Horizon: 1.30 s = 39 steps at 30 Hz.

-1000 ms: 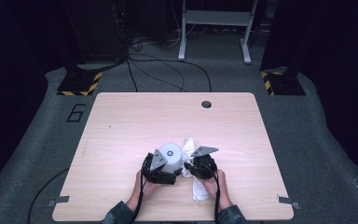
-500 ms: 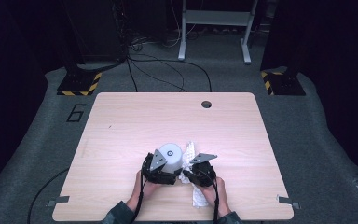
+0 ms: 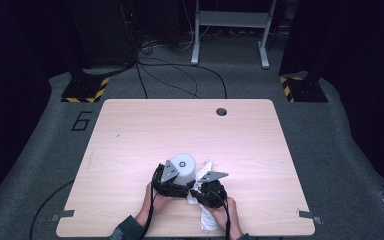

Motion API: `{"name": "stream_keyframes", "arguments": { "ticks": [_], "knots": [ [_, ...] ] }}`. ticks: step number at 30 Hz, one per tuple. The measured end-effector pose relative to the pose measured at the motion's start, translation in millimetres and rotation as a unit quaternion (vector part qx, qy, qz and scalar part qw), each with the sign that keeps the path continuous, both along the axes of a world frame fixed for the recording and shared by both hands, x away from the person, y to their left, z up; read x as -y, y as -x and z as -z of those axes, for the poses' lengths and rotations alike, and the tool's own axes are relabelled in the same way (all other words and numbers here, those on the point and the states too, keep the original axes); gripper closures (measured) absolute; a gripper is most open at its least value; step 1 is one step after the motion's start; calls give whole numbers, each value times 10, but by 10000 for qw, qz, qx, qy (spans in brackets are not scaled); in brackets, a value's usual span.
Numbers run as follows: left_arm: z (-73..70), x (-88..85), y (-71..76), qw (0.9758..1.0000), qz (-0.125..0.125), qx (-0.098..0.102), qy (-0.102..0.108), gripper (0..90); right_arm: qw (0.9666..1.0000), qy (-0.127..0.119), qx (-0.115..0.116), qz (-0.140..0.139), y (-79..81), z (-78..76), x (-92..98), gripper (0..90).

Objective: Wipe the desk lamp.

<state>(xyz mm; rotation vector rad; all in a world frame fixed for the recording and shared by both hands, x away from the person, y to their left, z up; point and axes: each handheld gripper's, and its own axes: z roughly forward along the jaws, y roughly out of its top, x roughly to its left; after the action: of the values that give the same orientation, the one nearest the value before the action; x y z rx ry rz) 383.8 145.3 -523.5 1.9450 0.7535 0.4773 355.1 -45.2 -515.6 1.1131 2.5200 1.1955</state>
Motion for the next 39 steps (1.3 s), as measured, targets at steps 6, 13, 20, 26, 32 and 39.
{"name": "stream_keyframes", "arguments": {
  "ticks": [6, 13, 20, 26, 32, 39],
  "knots": [
    [-1, -1, -1, 10000, 2, 10, -8, 73, 9996, -43, -20, -271, 42, 10, -97, 823],
    [-4, -9, -2, 10000, -9, 26, -20, 72, 9994, -107, -3, -319, 32, 5, -70, 824],
    [-22, -36, -4, 9998, -52, 63, 154, 36, 9994, -139, 27, -308, 49, -12, -3, 824],
    [-134, -81, -9, 9992, -39, 186, 342, 0, 9996, -227, 43, -165, 40, -4, 50, 824],
    [-253, -77, -49, 9984, 18, 311, 474, 0, 9997, -218, 4, -137, 19, -7, 86, 824],
    [-280, -64, -90, 9966, 184, 297, 749, 43, 9997, -239, 72, -25, 3, -11, 171, 824]
  ]
}}
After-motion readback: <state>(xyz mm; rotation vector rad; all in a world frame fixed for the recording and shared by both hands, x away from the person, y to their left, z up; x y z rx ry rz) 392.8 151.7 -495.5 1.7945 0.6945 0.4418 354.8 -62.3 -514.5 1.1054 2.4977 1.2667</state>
